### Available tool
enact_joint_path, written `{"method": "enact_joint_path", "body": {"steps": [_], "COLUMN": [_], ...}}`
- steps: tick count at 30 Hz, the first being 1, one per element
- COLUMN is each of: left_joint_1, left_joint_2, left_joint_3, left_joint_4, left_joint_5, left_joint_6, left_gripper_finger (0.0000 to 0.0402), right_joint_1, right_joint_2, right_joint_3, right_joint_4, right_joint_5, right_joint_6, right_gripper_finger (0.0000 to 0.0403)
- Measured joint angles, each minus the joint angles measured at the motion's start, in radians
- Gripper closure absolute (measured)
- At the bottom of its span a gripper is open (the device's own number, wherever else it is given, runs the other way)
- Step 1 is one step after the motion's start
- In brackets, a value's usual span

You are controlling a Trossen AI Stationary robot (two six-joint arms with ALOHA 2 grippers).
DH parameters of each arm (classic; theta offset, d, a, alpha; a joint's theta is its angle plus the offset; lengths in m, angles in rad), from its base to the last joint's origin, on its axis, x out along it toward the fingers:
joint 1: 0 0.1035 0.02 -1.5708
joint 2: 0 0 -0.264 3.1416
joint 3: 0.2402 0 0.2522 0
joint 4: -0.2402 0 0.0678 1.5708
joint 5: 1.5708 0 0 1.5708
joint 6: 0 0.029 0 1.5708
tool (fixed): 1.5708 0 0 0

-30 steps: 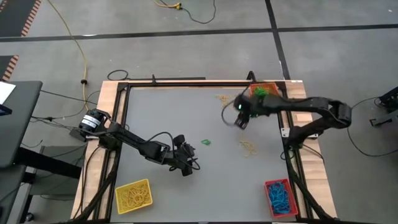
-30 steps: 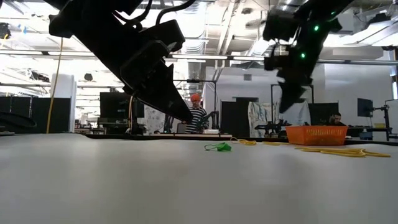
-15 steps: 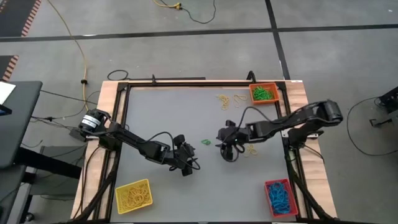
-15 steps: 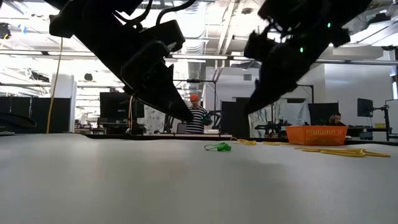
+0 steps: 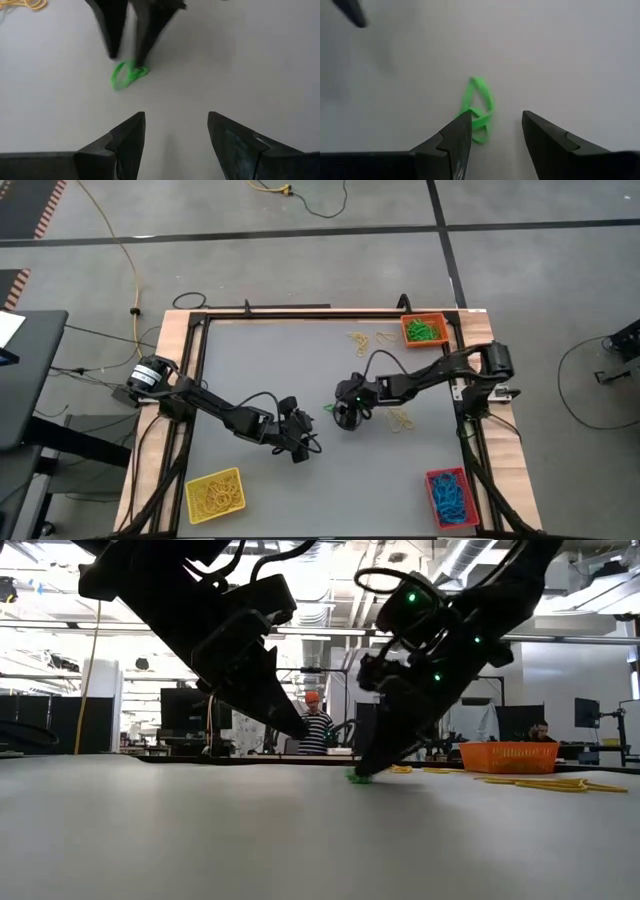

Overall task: Sort rubber bands into baskets
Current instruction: Put the green rubber band into the orange bin

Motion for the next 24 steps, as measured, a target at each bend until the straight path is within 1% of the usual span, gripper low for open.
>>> {"method": "enact_joint_path", "body": {"steps": [1, 4, 7, 9, 14, 15, 17, 21, 24], "left_joint_1": [0.000, 0.000, 0.000, 0.000, 0.000, 0.000, 0.000, 0.000, 0.000], "left_joint_2": [0.000, 0.000, 0.000, 0.000, 0.000, 0.000, 0.000, 0.000, 0.000], "left_joint_3": [0.000, 0.000, 0.000, 0.000, 0.000, 0.000, 0.000, 0.000, 0.000], "left_joint_4": [-0.001, -0.003, -0.001, 0.000, -0.001, -0.001, -0.001, -0.001, -0.001], "left_joint_5": [0.000, 0.000, 0.000, 0.000, 0.000, -0.001, -0.001, -0.001, -0.001], "left_joint_6": [0.000, -0.001, -0.001, -0.001, -0.001, -0.001, -0.001, -0.001, -0.002], "left_gripper_finger": [0.0196, 0.0196, 0.0196, 0.0196, 0.0196, 0.0196, 0.0196, 0.0196, 0.0196], "right_joint_1": [-0.003, -0.004, -0.003, 0.000, 0.011, 0.013, 0.021, 0.039, 0.056], "right_joint_2": [0.016, 0.059, 0.077, 0.077, 0.041, 0.031, 0.010, -0.047, -0.104], "right_joint_3": [0.005, 0.029, 0.041, 0.041, 0.037, 0.036, 0.036, 0.036, 0.036], "right_joint_4": [-0.002, 0.009, 0.014, 0.023, -0.005, -0.013, -0.011, -0.028, -0.048], "right_joint_5": [-0.022, -0.022, -0.012, -0.001, 0.005, 0.005, 0.005, 0.005, 0.036], "right_joint_6": [0.000, 0.001, 0.002, -0.006, -0.049, -0.061, -0.077, -0.079, -0.095], "right_gripper_finger": [0.0200, 0.0203, 0.0227, 0.0260, 0.0362, 0.0378, 0.0383, 0.0373, 0.0376]}}
